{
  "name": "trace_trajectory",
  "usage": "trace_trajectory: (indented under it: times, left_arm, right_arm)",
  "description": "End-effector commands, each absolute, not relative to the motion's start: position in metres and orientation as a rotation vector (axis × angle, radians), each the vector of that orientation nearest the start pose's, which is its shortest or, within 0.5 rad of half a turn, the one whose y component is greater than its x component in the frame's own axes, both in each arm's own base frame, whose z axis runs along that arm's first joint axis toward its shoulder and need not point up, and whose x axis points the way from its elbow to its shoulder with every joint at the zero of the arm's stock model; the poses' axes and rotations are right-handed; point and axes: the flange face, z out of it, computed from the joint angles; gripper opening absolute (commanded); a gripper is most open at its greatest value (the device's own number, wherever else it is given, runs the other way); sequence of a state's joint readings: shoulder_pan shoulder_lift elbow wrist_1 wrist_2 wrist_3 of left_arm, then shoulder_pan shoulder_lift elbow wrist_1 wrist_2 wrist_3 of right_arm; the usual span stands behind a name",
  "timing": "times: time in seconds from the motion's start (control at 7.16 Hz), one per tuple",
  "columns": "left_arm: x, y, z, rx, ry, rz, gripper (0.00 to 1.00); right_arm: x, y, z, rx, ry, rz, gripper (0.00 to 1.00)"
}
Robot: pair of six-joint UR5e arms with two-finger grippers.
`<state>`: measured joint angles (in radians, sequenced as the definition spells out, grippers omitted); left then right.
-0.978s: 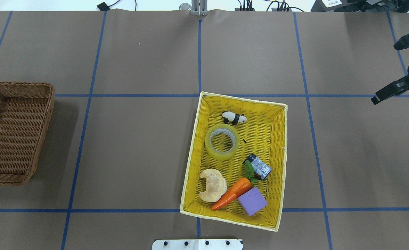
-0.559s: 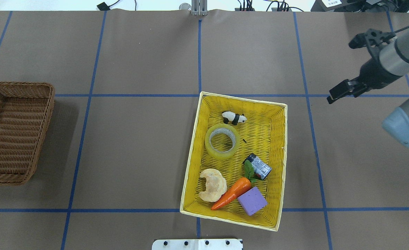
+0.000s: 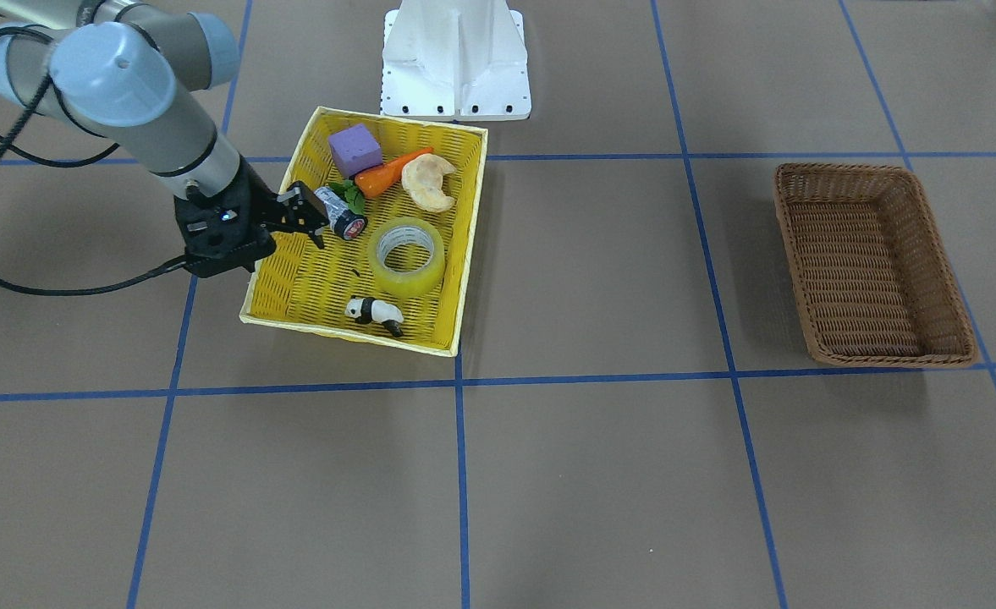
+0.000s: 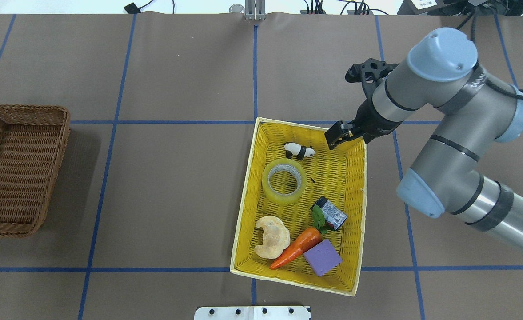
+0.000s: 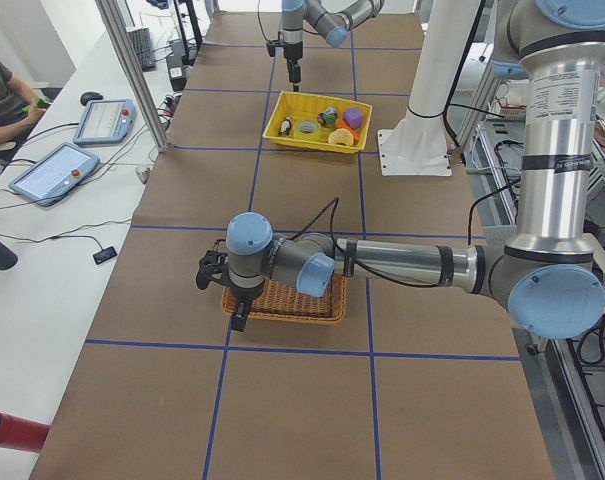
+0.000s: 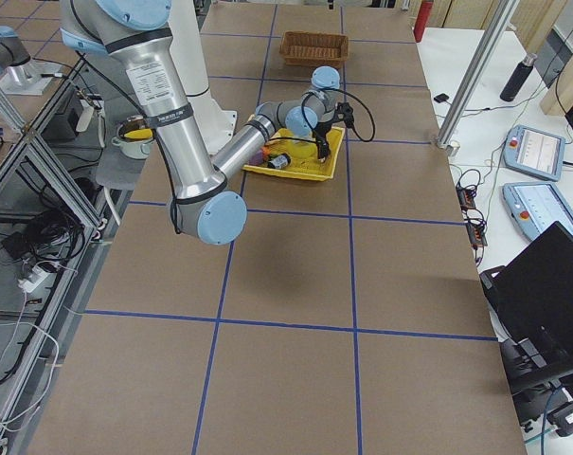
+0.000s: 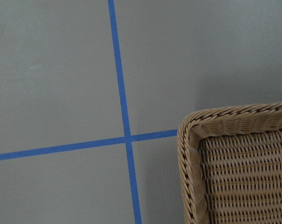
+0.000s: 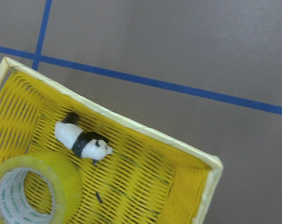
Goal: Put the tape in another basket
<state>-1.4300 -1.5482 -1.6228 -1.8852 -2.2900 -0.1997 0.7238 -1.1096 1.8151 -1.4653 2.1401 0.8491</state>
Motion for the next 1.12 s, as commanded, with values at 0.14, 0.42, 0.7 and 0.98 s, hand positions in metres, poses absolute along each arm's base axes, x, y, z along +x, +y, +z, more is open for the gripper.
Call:
trace_trajectory:
  times: [0.14, 0.42, 0.7, 0.98]
  left_arm:
    - [0.009, -0.506, 0.620, 0.191, 0.753, 0.071, 0.98]
    - [0.009, -0.506, 0.622, 0.182, 0.760, 0.059, 0.98]
    - [0.010, -0.505, 0.622, 0.176, 0.763, 0.049, 0.98]
    - [0.010, -0.505, 0.621, 0.179, 0.766, 0.051, 0.98]
  right_arm:
    - [-0.464, -0.444, 0.270, 0.089, -0.925, -0.249, 0.97]
    - [-0.477, -0.445, 0.280, 0.071, -0.908, -0.255, 0.94]
    - [-0.484, -0.441, 0.279, 0.063, -0.907, -0.264, 0.94]
    - [-0.512, -0.447, 0.267, 0.039, -0.905, -0.250, 0.92]
